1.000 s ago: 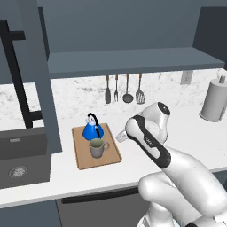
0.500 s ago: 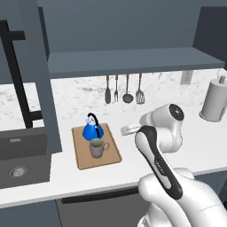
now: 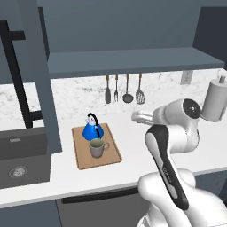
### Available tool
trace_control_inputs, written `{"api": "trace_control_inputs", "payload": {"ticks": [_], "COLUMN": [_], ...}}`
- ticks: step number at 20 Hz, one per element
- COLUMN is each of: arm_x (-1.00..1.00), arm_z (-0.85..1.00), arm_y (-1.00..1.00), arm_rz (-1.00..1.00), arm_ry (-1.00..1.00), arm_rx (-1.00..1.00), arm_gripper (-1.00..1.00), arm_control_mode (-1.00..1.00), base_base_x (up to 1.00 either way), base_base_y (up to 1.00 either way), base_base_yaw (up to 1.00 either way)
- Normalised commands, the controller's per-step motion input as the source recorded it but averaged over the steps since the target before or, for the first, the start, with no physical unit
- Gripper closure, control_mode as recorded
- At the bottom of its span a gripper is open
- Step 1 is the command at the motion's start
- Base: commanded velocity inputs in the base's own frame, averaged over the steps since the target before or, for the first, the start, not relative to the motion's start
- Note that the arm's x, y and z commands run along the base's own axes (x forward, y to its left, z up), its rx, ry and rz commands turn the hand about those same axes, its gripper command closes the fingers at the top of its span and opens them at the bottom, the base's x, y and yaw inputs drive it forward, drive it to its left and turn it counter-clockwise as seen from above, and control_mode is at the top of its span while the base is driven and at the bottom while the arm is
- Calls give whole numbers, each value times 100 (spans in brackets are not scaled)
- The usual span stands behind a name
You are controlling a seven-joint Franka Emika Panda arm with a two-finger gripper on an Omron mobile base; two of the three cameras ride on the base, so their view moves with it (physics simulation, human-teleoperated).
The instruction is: Pick the kettle from the counter and place it on the tray. Then pick the mug from the cabinet and place it on the tray. Then close the cabinet doors.
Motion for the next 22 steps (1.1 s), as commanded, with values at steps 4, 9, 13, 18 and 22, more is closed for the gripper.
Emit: {"api": "trace_control_inputs", "payload": {"ticks": [4, 9, 13, 18, 22], "arm_x": [-34, -33, -30, -26, -22], "arm_z": [31, 23, 21, 22, 21], "arm_y": [-29, -11, -11, -19, -22], "arm_rz": [-39, -35, -35, -32, -33], "arm_ry": [0, 1, 0, 0, 0], "arm_rx": [15, 3, 0, 0, 0], "arm_gripper": [-100, -100, -100, -100, -100], "arm_control_mode": [-100, -100, -100, -100, -100], "base_base_x": [0, 0, 0, 0, 0], "base_base_y": [0, 0, 0, 0, 0], "base_base_yaw": [0, 0, 0, 0, 0]}}
